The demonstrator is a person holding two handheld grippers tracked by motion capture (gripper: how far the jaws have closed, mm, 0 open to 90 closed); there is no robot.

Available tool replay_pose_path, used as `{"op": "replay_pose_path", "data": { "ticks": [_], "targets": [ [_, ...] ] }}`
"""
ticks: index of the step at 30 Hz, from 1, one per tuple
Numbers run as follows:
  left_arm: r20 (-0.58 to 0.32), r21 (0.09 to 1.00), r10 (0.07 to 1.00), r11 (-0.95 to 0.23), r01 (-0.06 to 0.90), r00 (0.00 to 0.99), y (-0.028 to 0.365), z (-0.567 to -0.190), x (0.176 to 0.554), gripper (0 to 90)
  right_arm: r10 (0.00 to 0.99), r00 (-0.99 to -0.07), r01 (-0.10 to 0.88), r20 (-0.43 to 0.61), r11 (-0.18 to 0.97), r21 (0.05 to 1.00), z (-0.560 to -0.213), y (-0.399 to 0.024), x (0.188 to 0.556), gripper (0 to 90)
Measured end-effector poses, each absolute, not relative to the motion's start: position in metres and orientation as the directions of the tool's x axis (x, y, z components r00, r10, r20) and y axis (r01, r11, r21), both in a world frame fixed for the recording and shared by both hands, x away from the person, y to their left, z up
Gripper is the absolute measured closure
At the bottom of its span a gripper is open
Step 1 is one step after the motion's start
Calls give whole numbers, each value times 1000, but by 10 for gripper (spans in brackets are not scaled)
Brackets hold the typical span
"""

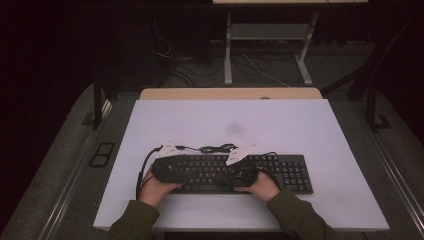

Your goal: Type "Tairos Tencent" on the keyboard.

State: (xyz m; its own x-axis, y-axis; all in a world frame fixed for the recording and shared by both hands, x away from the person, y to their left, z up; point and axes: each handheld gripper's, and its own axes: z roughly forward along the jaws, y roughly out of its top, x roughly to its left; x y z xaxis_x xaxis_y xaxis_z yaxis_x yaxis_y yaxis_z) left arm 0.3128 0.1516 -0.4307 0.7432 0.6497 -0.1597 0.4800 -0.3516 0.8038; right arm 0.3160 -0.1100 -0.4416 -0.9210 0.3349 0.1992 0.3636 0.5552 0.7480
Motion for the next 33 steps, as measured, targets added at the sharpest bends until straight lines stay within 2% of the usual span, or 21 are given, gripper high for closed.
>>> {"op": "replay_pose_path", "data": {
  "ticks": [7, 21, 27, 33],
  "targets": [
    [-159, 806, 650, -349, 478, 743, 152, -430, 312, 247, 338, -920, 364, 198, 549, 752, -440, -112, 317, 895],
    [-151, 811, 642, -354, 465, 752, 153, -426, 310, 321, 342, -914, 376, 216, 520, 767, -436, -115, 318, 874],
    [-152, 814, 630, -357, 458, 762, 154, -425, 307, 402, 352, -909, 386, 225, 504, 772, -435, -117, 319, 815],
    [-160, 815, 606, -365, 451, 779, 153, -423, 303, 551, 369, -898, 405, 239, 484, 776, -434, -120, 322, 736]
  ]
}}
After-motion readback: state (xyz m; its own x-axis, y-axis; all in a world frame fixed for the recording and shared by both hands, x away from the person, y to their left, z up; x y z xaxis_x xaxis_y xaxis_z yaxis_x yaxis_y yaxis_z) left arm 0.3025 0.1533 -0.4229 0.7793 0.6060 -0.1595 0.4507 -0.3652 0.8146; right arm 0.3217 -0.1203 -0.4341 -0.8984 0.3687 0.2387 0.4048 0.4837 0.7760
